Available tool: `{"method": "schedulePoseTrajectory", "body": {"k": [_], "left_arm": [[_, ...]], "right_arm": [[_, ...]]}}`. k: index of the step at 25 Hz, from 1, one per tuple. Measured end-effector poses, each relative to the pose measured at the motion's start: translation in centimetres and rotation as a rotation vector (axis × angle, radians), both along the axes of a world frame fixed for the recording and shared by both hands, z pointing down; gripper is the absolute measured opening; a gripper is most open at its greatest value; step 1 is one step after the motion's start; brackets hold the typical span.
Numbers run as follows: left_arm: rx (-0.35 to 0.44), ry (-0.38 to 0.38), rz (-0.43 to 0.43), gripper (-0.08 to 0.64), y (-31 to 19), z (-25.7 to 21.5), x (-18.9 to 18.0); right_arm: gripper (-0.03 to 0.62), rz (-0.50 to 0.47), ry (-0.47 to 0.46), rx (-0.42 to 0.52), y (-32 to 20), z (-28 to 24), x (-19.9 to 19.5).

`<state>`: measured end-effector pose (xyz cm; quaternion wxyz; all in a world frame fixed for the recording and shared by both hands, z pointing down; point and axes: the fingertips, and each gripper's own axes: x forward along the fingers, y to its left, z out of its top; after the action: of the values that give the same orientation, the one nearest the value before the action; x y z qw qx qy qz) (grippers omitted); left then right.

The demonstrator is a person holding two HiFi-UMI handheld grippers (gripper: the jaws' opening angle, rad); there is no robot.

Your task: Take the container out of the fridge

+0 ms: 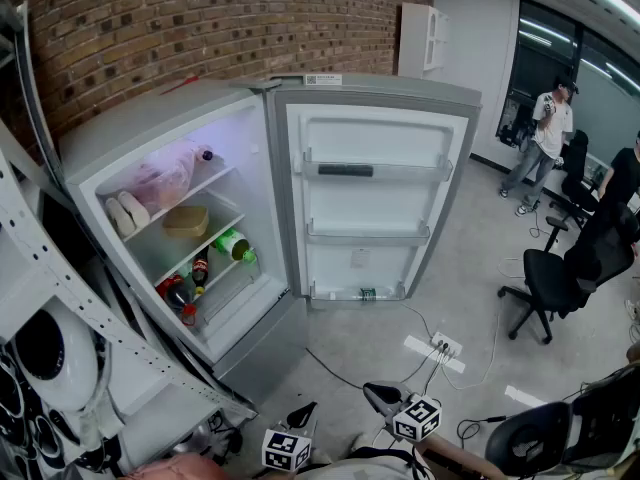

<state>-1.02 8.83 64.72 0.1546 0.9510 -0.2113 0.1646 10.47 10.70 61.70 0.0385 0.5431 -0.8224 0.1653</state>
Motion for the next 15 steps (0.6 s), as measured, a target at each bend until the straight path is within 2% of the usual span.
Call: {"method": "schedulePoseTrajectory", "body": {"k": [6,15], "left_arm": [[0.004,0.004,-0.006,0.003,-0.3,-0.2,0.0],[0.024,0.014,-0.064,0.003,-2.0,-0.9,-1.5]], "right_arm": [[0.005,-0.004,-0.002,0.002,-0.3,0.0,0.0],[0.005,-0.04,0.014,0.033,-2.5,-0.9,-1.1]]}}
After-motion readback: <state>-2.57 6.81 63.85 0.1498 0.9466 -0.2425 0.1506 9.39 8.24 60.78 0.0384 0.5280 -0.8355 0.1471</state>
